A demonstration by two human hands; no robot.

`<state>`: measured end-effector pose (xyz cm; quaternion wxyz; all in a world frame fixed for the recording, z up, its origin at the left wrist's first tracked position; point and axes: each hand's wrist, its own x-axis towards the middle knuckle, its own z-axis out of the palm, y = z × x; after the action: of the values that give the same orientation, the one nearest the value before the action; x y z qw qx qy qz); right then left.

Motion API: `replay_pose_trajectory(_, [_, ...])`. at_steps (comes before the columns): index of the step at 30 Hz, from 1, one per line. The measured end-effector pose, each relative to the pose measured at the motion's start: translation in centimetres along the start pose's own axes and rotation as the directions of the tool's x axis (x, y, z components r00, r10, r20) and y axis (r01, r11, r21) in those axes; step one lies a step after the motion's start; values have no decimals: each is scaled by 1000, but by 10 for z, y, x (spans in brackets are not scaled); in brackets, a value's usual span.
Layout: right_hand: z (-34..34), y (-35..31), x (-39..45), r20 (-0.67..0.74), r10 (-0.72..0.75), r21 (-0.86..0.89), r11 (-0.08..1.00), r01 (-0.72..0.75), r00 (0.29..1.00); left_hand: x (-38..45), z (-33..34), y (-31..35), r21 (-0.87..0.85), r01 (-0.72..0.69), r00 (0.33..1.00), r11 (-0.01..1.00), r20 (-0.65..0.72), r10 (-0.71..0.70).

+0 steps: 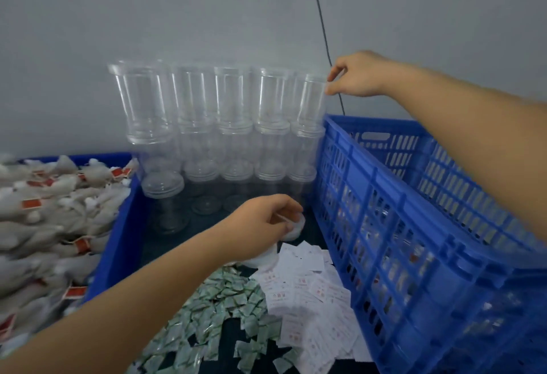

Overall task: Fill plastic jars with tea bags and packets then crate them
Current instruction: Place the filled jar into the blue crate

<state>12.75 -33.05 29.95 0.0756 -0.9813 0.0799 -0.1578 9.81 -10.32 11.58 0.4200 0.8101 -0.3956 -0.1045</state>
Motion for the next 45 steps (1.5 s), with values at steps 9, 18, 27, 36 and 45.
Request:
replay_pose_trajectory(9, [124,-152,22,-1,-198,355,916,186,980,-64,-54,-62,403,151,987,902,-17,-158])
replay_pose_trajectory(18, [176,-245,51,-190,-166,620,744,250,968,-77,-57,-103,385,227,970,894,-170,-173])
replay_pose_trajectory(27, [182,-281,89,-275,-95,567,788,241,957,-77,-64,-110,381,229,953,896,-275,-127])
replay_pose_trajectory(36, [158,-269,65,-384,-111,648,675,353,917,-79,-69,-99,358,199,864,912,-504,9])
replay_pose_trajectory(45, [191,-190,-73,21,21,957,289,-27,1000,-92,-74,-69,691,246,600,679,-659,453])
